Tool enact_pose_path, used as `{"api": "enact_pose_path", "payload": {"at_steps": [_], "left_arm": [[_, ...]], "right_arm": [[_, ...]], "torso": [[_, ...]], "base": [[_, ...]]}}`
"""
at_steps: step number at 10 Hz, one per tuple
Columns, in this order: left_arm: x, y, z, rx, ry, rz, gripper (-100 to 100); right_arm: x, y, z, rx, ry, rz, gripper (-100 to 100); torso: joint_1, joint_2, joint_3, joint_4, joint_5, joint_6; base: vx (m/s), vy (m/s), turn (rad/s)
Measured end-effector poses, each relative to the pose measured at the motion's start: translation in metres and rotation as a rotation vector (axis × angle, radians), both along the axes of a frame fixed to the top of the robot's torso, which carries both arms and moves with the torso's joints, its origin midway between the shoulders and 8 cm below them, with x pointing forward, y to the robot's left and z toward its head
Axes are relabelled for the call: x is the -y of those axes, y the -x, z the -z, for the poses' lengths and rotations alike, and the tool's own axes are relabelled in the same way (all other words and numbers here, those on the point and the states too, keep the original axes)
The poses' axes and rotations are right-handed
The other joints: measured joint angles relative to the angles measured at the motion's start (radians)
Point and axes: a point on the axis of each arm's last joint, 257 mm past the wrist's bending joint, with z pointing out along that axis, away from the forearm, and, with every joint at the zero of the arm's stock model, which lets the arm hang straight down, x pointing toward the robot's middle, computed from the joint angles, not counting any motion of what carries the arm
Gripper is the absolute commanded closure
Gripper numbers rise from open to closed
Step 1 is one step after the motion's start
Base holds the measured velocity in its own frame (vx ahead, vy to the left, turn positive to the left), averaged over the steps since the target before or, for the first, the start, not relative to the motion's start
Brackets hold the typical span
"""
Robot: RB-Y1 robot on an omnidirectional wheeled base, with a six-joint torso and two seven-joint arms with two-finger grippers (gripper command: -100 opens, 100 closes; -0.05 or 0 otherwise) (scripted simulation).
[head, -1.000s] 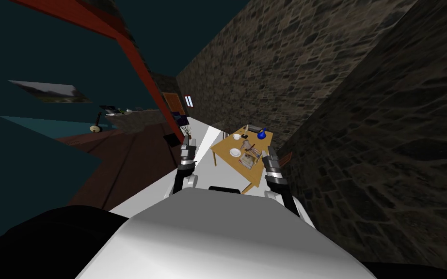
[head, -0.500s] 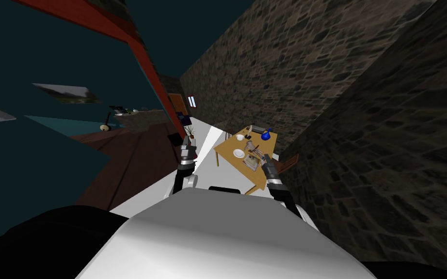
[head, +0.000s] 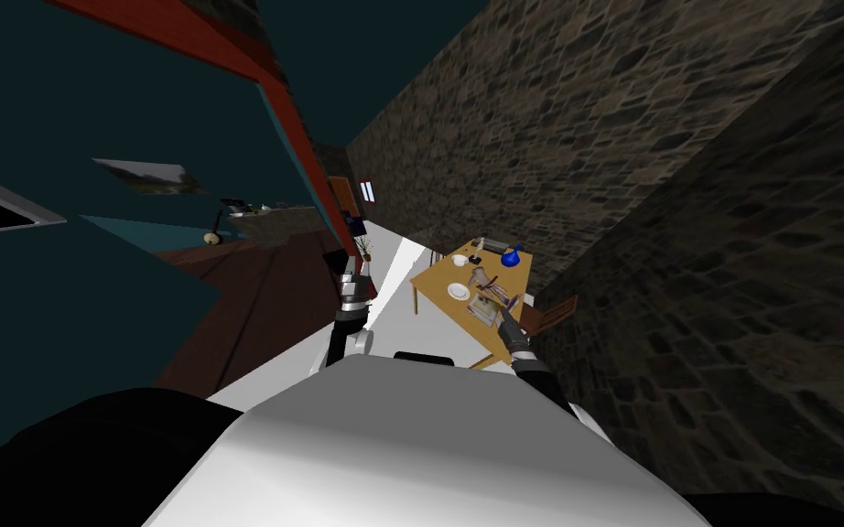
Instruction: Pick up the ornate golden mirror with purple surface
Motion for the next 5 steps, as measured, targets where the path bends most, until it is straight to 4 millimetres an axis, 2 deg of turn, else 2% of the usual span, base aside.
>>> {"api": "enact_pose_path", "payload": {"at_steps": [2, 3, 5], "left_arm": [[0.0, 0.0, 0.0, 0.0, 0.0, 0.0, 0], [0.0, 0.0, 0.0, 0.0, 0.0, 0.0, 0], [0.0, 0.0, 0.0, 0.0, 0.0, 0.0, 0]], "right_arm": [[0.016, 0.011, 0.027, -0.087, 0.009, 0.011, -100], [0.021, 0.017, 0.034, -0.115, 0.011, 0.015, -100], [0.037, 0.041, 0.058, -0.206, 0.028, 0.027, -100]], "torso": [[-0.001, -0.001, 0.0, 0.0, -0.001, 0.0], [-0.001, 0.0, 0.0, 0.0, 0.0, 0.0], [-0.001, -0.001, -0.001, 0.0, 0.0, 0.0]], "base": [[0.022, 0.055, 0.063], [0.031, 0.051, 0.046], [0.046, 0.08, 0.105]]}}
